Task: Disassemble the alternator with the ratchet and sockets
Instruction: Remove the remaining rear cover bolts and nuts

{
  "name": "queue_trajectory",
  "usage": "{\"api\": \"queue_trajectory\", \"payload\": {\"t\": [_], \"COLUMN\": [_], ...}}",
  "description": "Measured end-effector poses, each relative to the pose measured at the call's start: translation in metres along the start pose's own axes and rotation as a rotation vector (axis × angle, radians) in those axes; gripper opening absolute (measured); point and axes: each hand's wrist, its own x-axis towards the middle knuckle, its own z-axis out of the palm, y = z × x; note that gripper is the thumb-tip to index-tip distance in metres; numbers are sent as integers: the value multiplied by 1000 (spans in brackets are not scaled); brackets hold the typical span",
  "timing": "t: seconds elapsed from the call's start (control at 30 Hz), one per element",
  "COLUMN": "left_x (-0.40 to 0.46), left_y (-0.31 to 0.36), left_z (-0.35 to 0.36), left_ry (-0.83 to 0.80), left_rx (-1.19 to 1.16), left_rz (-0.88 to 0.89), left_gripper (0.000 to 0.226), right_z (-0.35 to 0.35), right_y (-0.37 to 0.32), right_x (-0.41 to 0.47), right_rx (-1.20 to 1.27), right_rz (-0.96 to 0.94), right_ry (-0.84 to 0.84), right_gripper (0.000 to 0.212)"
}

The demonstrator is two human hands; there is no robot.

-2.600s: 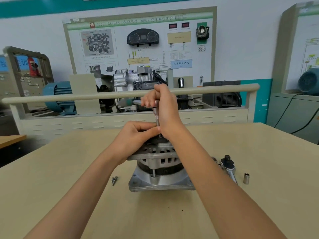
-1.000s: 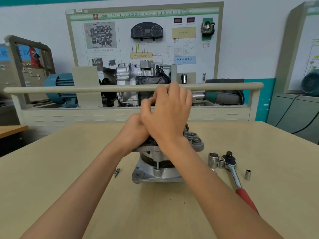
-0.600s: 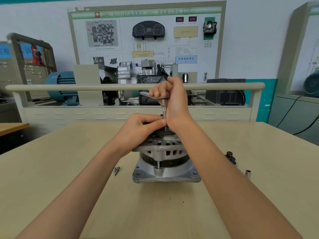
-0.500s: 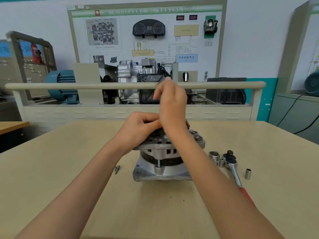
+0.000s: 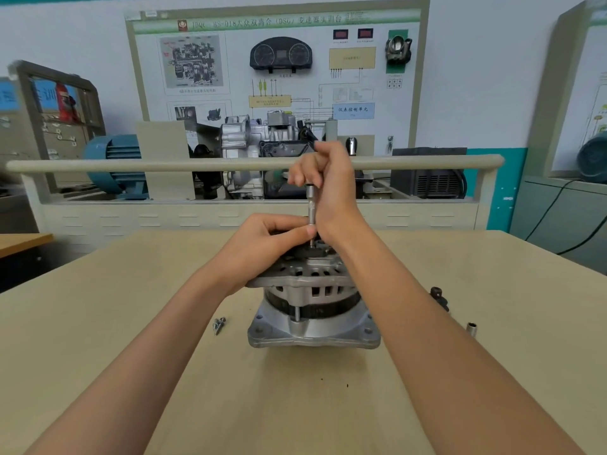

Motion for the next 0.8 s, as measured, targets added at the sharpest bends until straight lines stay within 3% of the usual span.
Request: {"api": "queue_trajectory", "payload": {"t": [0.13, 0.23, 0.3, 0.37, 0.4, 0.47, 0.53, 0.6, 0.67, 0.8], "left_x": [-3, -4, -5, -3, -2, -1, -2, -4, -4, -2], "left_y": [-2, 1, 1, -1, -1, 0, 2, 3, 4, 0], "left_z": [-2, 1, 1, 1, 1, 2, 4, 4, 5, 3], "left_ry": [5, 18, 48, 105, 125, 141, 113, 83, 54, 35], "left_rx": [-65, -21, 39, 99, 127, 155, 133, 104, 62, -3], "left_rz": [21, 48, 35, 27, 24, 33, 55, 77, 92, 67], "left_gripper": [19, 36, 48, 42, 34, 32, 47, 51, 34, 17], "right_z": [16, 18, 17, 16, 17, 20, 22, 21, 17, 3], "right_y": [2, 5, 9, 15, 16, 16, 11, 4, -3, -7], "right_x": [-8, -17, -27, -33, -36, -37, -33, -26, -17, -6], "right_rx": [-91, -271, -529, -1022, -1252, -1370, -1135, -714, -296, 230], "right_rz": [-29, -185, -398, -551, -545, -497, -467, -368, -173, 84], "right_ry": [-52, 73, 175, 327, 409, 494, 448, 302, 190, 18], "right_gripper": [57, 53, 43, 28, 26, 28, 25, 34, 43, 62]}}
